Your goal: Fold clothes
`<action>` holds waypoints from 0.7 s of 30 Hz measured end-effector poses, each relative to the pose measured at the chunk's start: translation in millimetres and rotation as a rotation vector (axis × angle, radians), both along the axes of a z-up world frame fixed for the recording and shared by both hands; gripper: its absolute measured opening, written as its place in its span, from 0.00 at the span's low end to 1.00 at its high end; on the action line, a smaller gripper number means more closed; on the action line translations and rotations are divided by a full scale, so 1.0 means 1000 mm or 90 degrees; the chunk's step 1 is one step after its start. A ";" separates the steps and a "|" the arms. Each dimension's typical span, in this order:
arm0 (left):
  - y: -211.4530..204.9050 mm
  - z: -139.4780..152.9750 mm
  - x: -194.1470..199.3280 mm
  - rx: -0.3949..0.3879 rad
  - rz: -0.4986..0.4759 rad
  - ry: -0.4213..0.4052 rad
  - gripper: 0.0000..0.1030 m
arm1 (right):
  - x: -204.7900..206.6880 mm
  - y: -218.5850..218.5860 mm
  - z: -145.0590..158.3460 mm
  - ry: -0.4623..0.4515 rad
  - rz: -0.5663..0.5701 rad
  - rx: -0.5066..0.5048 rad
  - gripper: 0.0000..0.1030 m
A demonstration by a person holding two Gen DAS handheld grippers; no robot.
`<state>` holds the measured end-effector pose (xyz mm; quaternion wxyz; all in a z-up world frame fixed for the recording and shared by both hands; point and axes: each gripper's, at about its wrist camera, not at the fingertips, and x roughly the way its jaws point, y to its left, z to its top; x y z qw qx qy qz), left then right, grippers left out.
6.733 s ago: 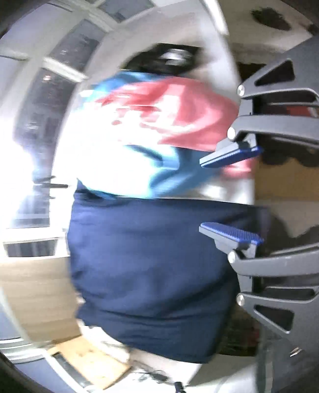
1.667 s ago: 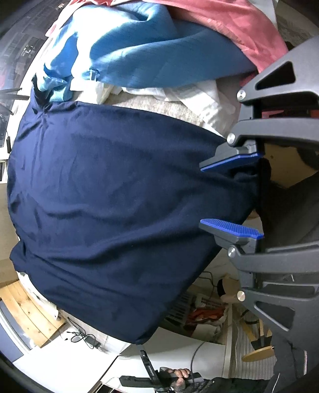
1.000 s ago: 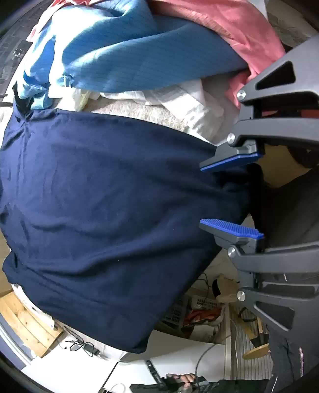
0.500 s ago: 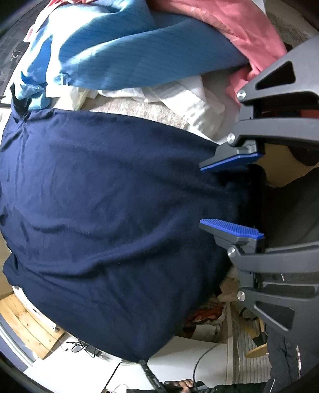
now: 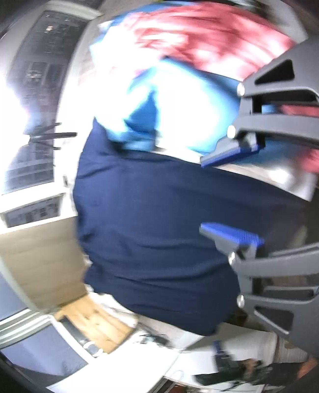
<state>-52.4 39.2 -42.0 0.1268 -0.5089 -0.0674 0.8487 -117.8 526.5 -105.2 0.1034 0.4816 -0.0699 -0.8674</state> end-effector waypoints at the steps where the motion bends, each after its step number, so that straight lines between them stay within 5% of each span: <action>1: 0.015 -0.001 -0.008 0.003 -0.017 -0.001 0.19 | -0.023 0.005 0.001 0.006 -0.005 0.012 0.51; 6: 0.027 -0.019 -0.038 -0.018 0.006 -0.039 0.21 | -0.149 0.029 -0.012 0.003 -0.025 0.130 0.53; 12: 0.041 -0.040 -0.073 -0.044 0.032 -0.084 0.24 | -0.268 0.064 -0.064 -0.054 -0.032 0.172 0.55; 21: 0.043 -0.058 -0.095 -0.050 0.081 -0.143 0.27 | -0.349 0.057 -0.123 -0.091 0.037 0.271 0.56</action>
